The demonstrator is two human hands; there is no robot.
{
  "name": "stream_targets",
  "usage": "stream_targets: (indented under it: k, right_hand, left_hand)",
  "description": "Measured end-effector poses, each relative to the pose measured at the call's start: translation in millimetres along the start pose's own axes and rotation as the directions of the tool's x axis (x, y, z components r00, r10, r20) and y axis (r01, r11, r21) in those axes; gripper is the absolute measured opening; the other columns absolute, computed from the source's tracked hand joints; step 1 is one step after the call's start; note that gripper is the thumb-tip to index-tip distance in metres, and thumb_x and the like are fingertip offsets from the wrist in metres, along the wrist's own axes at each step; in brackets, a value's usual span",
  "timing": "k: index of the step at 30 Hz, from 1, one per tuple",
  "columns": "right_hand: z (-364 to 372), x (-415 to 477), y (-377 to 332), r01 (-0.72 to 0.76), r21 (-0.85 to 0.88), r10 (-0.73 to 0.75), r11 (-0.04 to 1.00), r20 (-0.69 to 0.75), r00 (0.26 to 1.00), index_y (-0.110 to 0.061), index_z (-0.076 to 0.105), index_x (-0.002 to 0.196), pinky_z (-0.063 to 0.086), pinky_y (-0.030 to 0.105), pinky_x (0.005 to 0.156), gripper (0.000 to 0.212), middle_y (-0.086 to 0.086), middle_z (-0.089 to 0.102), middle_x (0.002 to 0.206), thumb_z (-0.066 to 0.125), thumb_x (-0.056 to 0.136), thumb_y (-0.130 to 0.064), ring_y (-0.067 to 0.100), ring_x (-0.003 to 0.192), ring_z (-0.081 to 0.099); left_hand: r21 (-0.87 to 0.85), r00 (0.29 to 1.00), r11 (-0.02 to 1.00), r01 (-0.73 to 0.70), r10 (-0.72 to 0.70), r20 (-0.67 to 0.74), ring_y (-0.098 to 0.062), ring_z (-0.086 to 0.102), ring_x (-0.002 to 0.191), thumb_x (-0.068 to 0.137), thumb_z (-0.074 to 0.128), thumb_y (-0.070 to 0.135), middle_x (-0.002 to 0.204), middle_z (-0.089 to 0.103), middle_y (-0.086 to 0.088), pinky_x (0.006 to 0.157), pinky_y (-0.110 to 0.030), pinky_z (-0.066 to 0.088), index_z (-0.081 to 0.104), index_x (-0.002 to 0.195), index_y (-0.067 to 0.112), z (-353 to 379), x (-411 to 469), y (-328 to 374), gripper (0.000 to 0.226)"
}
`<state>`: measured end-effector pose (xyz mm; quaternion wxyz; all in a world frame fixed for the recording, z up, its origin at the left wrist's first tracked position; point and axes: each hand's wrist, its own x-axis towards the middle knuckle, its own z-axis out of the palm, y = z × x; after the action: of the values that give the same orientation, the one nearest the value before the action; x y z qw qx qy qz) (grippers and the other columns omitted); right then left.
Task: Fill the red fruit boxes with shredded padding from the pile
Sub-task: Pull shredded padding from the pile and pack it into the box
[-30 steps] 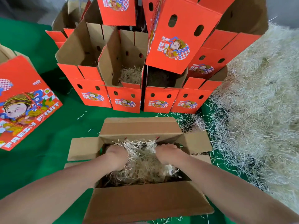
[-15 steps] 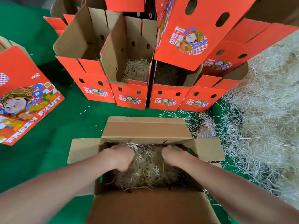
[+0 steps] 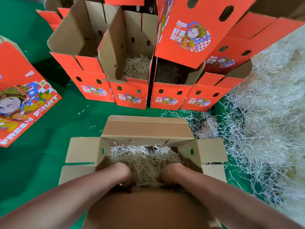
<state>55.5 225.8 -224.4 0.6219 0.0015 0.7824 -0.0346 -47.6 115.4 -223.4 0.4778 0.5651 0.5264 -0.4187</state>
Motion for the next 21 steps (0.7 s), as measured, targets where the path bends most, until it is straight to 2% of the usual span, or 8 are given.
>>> stream_targets:
  k: [4,6,8,10,13,16,18,21]
  right_hand:
    - [-2.9,-9.2,-3.2,0.006,-0.013,-0.006,1.000,-0.043,0.999,0.000,0.056,0.120,0.044,0.037,0.076,0.032,0.015,0.057,0.122,0.051,0.093,-0.016,0.031,0.108,0.056]
    - [-5.1,-10.7,-4.4,-0.005,0.019,0.008,1.000,-0.133,0.991,0.000,0.057,0.119,0.047,0.038,0.079,0.032,0.016,0.059,0.118,0.056,0.090,-0.014,0.032,0.106,0.057]
    - [-10.1,-13.9,-4.1,-0.053,0.050,0.062,0.997,-0.178,0.982,-0.004,0.056,0.123,0.049,0.040,0.085,0.036,0.013,0.058,0.122,0.059,0.088,-0.014,0.031,0.110,0.056]
    - [-16.9,-19.1,-2.1,-0.149,0.180,0.196,0.972,-0.282,0.939,-0.006,0.053,0.125,0.047,0.039,0.090,0.039,0.011,0.054,0.127,0.059,0.088,-0.016,0.029,0.115,0.053]
    - [-22.0,-22.6,6.0,-0.106,0.317,0.263,0.943,-0.509,0.819,-0.002,0.051,0.124,0.043,0.041,0.095,0.037,0.019,0.051,0.127,0.054,0.087,-0.006,0.034,0.118,0.049]
    - [-12.8,-17.2,11.0,-0.072,0.248,0.175,0.966,-0.425,0.888,-0.009,0.044,0.134,0.032,0.044,0.106,0.040,0.017,0.030,0.145,0.046,0.094,-0.013,0.038,0.133,0.031]
    - [-4.3,-11.3,13.9,-0.049,0.249,0.135,0.967,-0.343,0.930,-0.017,0.031,0.143,0.024,0.044,0.111,0.045,0.013,0.012,0.154,0.037,0.098,-0.018,0.037,0.139,0.017]
    - [-2.7,-7.5,24.9,-0.164,0.152,0.198,0.975,-0.244,0.949,-0.022,0.029,0.145,0.033,0.041,0.106,0.051,0.009,0.023,0.151,0.040,0.096,-0.009,0.030,0.134,0.032]
  left_hand:
    - [-0.009,0.998,0.998,0.067,-0.067,0.019,-0.030,0.050,0.102,0.096,0.043,0.014,0.133,0.047,-0.019,0.092,-0.043,0.043,0.051,0.127,-0.001,-11.9,-9.0,-8.8,0.036]
    - [-0.140,0.987,0.988,0.061,-0.081,-0.142,-0.025,0.052,0.087,0.094,0.046,0.012,0.118,0.056,-0.016,0.080,-0.036,0.048,0.055,0.124,0.000,-15.3,-13.7,-15.1,0.033]
    - [-0.264,0.946,0.964,0.032,-0.114,-0.302,-0.019,0.047,0.062,0.088,0.045,-0.005,0.085,0.056,-0.013,0.057,-0.031,0.043,0.059,0.097,-0.006,-19.1,-21.0,-14.3,0.017]
    - [-0.360,0.841,0.932,0.032,-0.220,-0.495,-0.018,0.044,0.055,0.081,0.044,-0.013,0.075,0.055,-0.012,0.050,-0.031,0.041,0.054,0.075,-0.002,-24.1,-21.8,-5.1,0.016]
    - [-0.302,0.739,0.948,-0.104,-0.129,-0.661,-0.031,0.060,0.095,0.096,0.037,0.011,0.104,0.060,-0.015,0.079,-0.037,0.047,0.059,0.106,0.003,-25.3,-7.3,6.0,0.026]
    - [-0.106,0.832,0.972,-0.209,0.120,-0.541,-0.030,0.030,0.136,0.100,0.032,0.021,0.151,0.028,-0.009,0.106,-0.046,0.035,0.037,0.141,0.020,-17.6,18.3,18.0,0.041]
    - [-0.005,0.923,0.992,-0.122,0.112,-0.367,-0.030,0.005,0.144,0.099,0.035,0.016,0.158,0.005,-0.004,0.113,-0.054,0.020,0.030,0.146,0.020,-13.3,33.8,21.8,0.047]
    - [0.092,0.967,0.993,-0.078,0.097,-0.237,-0.029,0.001,0.144,0.097,0.038,0.013,0.157,0.009,-0.006,0.113,-0.058,0.010,0.030,0.145,0.011,-15.8,42.2,16.3,0.049]
